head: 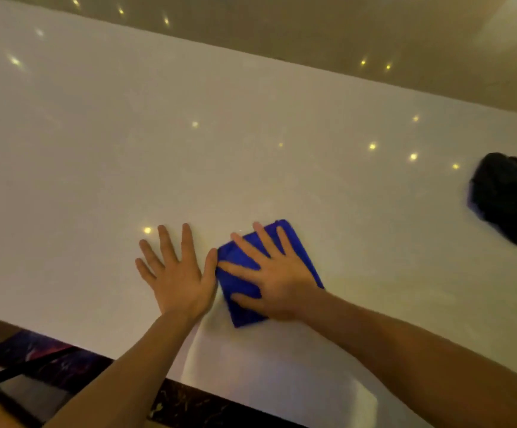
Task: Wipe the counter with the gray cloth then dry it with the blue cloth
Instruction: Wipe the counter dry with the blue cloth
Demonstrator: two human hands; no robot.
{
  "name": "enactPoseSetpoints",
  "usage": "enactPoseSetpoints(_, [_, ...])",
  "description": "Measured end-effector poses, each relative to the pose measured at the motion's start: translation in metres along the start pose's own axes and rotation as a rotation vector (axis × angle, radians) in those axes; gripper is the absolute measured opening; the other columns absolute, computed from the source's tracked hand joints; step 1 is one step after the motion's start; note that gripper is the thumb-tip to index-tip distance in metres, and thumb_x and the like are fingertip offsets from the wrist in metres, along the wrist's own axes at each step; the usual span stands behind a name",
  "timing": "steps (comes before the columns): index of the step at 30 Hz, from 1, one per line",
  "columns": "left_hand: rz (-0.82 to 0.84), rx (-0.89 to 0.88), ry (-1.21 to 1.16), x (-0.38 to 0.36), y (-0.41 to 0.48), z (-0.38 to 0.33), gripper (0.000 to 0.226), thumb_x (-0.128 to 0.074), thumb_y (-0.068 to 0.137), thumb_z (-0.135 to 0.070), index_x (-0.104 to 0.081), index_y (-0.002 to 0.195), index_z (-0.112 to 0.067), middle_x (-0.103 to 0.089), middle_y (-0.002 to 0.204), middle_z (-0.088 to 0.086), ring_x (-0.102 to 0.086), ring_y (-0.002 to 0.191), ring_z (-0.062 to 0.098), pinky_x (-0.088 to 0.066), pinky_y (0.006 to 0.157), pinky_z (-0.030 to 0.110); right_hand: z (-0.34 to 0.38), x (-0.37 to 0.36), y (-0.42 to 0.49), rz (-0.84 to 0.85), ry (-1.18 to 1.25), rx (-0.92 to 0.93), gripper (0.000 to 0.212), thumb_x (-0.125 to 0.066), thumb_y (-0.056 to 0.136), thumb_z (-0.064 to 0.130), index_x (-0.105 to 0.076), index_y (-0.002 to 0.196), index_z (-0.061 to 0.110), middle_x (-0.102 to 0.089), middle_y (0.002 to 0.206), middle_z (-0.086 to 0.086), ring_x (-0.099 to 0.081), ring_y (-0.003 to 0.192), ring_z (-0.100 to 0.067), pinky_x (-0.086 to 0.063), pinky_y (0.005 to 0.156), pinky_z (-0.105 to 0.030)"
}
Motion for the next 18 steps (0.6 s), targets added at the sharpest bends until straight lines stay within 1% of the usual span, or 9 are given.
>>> enactPoseSetpoints(2, [-0.040,0.014,-0.111,0.013,0.002,0.005,0.075,-0.014,0.092,-0.065,-0.011,0.160,-0.033,0.003,0.170,0.007,0.008,0.154,0.037,0.000,0.123,0.059,-0.067,0.022,0.064,-0.038,-0.002,-0.262,0.068,-0.021,0.095,0.076,-0.011,0.158,0.054,-0.001,0.174,0.003,0.008,0.158,-0.042,0.007,0.123,-0.067])
enactPoseSetpoints(4, [-0.120,0.027,-0.100,0.029,0.009,0.023,0.075,-0.019,0.092,-0.067,-0.017,0.158,-0.032,-0.002,0.170,0.008,0.001,0.153,0.040,-0.006,0.122,0.061,-0.120,0.044,0.116,-0.039,-0.026,-0.463,0.070,-0.016,0.094,0.077,-0.005,0.159,0.053,0.005,0.174,0.003,0.010,0.157,-0.044,0.005,0.122,-0.069])
enactPoseSetpoints(5, [-0.134,0.039,-0.044,0.033,0.013,0.037,0.076,-0.018,0.091,-0.070,-0.014,0.158,-0.032,0.000,0.170,0.008,0.003,0.153,0.042,-0.004,0.121,0.061,-0.139,0.051,0.136,-0.038,-0.028,-0.523,0.070,-0.015,0.094,0.077,-0.003,0.159,0.052,0.007,0.174,0.002,0.011,0.156,-0.045,0.004,0.122,-0.070])
enactPoseSetpoints(7, [-0.106,0.070,0.088,0.033,0.021,0.068,0.082,-0.013,0.088,-0.078,-0.003,0.158,-0.036,0.009,0.169,0.008,0.012,0.152,0.044,0.003,0.121,0.063,-0.158,0.057,0.158,-0.023,-0.040,-0.588,0.070,-0.014,0.095,0.075,-0.002,0.159,0.050,0.009,0.174,0.001,0.012,0.156,-0.046,0.002,0.121,-0.071])
enactPoseSetpoints(9, [-0.083,0.094,0.137,0.030,0.029,0.089,0.086,-0.009,0.084,-0.084,0.005,0.157,-0.040,0.012,0.169,0.010,0.016,0.151,0.045,0.007,0.120,0.063,-0.150,0.060,0.159,-0.043,-0.032,-0.616,0.068,-0.014,0.097,0.072,-0.003,0.160,0.048,0.009,0.174,0.000,0.012,0.155,-0.047,0.002,0.122,-0.070])
enactPoseSetpoints(11, [-0.095,0.080,0.110,0.027,0.032,0.092,0.085,-0.009,0.084,-0.085,0.006,0.156,-0.042,0.011,0.169,0.010,0.016,0.151,0.044,0.007,0.120,0.062,-0.111,0.051,0.137,-0.054,-0.001,-0.577,0.068,-0.017,0.098,0.070,-0.007,0.161,0.046,0.005,0.174,-0.001,0.011,0.155,-0.047,0.001,0.122,-0.070])
enactPoseSetpoints(14, [-0.104,0.071,0.090,0.027,0.033,0.091,0.083,-0.012,0.086,-0.083,0.006,0.156,-0.044,0.011,0.169,0.009,0.016,0.152,0.044,0.006,0.120,0.063,0.019,0.008,0.069,-0.039,0.040,-0.316,0.070,-0.028,0.096,0.071,-0.022,0.160,0.044,-0.008,0.174,-0.004,0.003,0.156,-0.048,-0.005,0.120,-0.072])
enactPoseSetpoints(16, [-0.093,0.076,0.079,0.027,0.034,0.093,0.083,-0.013,0.086,-0.083,0.005,0.157,-0.044,0.010,0.169,0.009,0.016,0.152,0.044,0.006,0.121,0.063,0.106,-0.025,0.004,0.033,0.033,-0.144,0.073,-0.036,0.091,0.073,-0.026,0.158,0.044,-0.018,0.172,-0.003,-0.002,0.155,-0.046,-0.004,0.119,-0.071])
enactPoseSetpoints(18, [-0.082,0.082,0.064,0.027,0.035,0.093,0.083,-0.015,0.086,-0.083,0.002,0.157,-0.043,0.010,0.169,0.010,0.016,0.151,0.044,0.006,0.121,0.064,0.142,-0.043,-0.034,0.102,-0.009,-0.035,0.077,-0.039,0.088,0.075,-0.026,0.158,0.046,-0.024,0.171,0.000,-0.010,0.154,-0.043,-0.004,0.117,-0.066])
Point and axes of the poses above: each hand's wrist, its own y-axis towards the middle knuckle, its own x-axis out of the back of the hand, z = x × y, the point moved 10 cm from there along y, towards the middle knuckle
